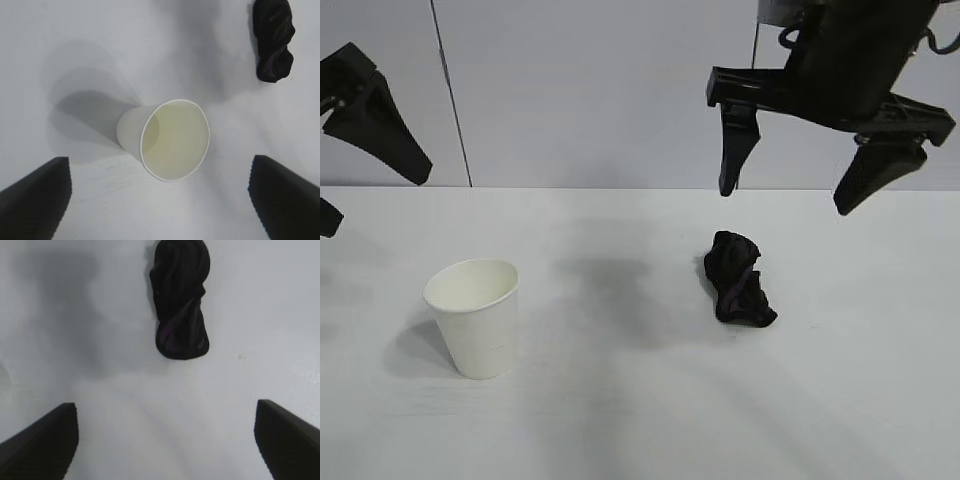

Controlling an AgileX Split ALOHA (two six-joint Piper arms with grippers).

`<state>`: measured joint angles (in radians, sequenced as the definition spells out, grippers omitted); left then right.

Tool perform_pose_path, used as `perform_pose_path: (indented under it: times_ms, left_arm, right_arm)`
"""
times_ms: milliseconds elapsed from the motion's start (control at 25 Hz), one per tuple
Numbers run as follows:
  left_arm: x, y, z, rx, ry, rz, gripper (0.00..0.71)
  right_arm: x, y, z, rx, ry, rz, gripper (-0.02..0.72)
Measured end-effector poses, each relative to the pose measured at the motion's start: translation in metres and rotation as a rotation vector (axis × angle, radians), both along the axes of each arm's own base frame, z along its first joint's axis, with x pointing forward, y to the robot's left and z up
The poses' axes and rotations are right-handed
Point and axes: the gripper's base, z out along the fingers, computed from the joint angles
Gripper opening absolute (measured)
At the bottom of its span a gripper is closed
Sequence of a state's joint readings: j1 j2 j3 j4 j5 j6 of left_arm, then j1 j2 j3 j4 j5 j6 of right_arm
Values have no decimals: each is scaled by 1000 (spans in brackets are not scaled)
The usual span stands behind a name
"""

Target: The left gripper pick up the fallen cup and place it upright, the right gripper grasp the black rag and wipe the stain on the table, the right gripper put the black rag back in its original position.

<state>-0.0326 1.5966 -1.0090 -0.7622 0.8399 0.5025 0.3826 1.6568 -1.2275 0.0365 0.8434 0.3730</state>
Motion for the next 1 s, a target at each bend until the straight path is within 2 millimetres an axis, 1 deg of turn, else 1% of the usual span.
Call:
perform_pose_path:
  times_ms: [80,160,520,600,840,1000]
  left_arm:
    - [0,0,0,-1,0,1,693]
    - [0,0,0,-2,0,1,693]
    - [0,-2,1,-16,0,5,693]
    - [0,-9,2,-34,-5,2,693]
    - [-4,-39,4,-51,-13,-50,693]
    - [1,-49,18,-48,-40,-58,693]
  right_arm:
    - [-7,-2,-5,6,9,-4,662]
    - [-10,-3,-9,10,17,-8,662]
    - [-8,0,-10,60,-12,-26,662]
    - [-8,0,-10,61,-12,-26,662]
    - [-8,1,-10,63,-19,-27,662]
    - [-8,1,-10,63,-19,-27,662]
